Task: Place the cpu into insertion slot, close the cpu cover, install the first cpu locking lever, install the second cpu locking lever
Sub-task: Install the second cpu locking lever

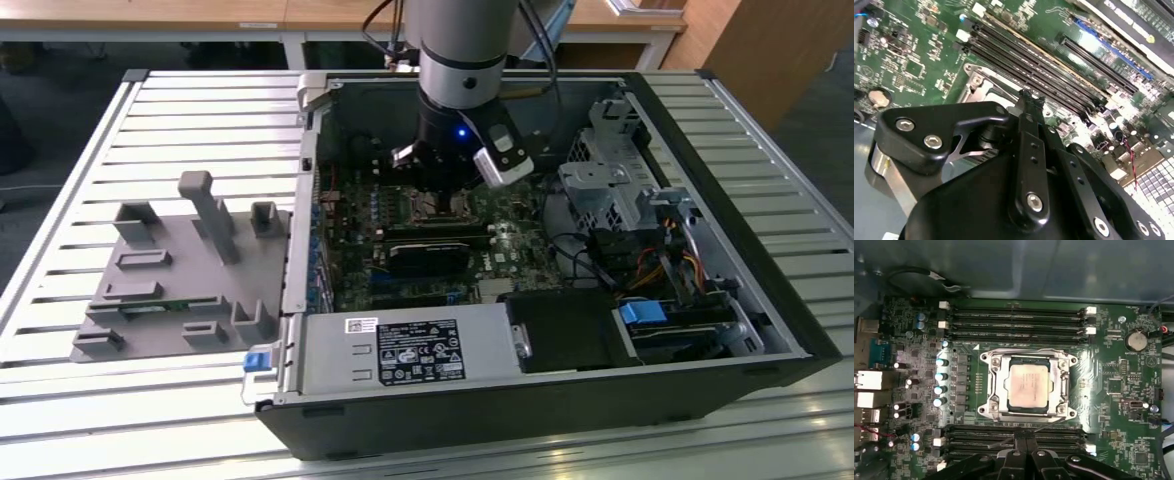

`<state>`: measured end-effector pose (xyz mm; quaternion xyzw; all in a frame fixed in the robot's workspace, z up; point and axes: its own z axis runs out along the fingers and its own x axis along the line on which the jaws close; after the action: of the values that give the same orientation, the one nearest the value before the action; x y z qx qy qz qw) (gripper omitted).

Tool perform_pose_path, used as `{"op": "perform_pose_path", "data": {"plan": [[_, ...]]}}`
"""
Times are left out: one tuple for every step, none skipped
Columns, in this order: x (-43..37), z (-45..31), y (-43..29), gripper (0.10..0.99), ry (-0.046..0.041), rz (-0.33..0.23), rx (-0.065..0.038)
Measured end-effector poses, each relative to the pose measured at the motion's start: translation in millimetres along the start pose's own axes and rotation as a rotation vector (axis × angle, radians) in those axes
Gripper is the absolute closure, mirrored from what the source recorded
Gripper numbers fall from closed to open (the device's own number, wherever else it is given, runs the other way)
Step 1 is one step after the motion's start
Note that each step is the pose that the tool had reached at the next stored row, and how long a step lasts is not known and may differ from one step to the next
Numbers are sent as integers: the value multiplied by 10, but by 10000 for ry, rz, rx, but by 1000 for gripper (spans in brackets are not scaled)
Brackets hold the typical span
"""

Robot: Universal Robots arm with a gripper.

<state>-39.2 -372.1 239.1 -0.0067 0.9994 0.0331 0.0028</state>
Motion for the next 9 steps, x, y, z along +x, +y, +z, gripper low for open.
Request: {"op": "perform_pose_path", "data": {"plan": [[26, 5, 0, 980, 0, 0, -1], [54, 10, 0, 980, 0, 0, -1], [76, 19, 1, 980, -3, -1, -2], [86, 29, 0, 980, -2, 0, -2], [94, 40, -1, 980, 0, 0, 0], [100, 56, -2, 980, 0, 0, 0], [105, 76, -3, 980, -1, 0, -1], [111, 94, -5, 980, -1, 0, -3], [118, 112, -6, 980, -1, 0, -6]]}}
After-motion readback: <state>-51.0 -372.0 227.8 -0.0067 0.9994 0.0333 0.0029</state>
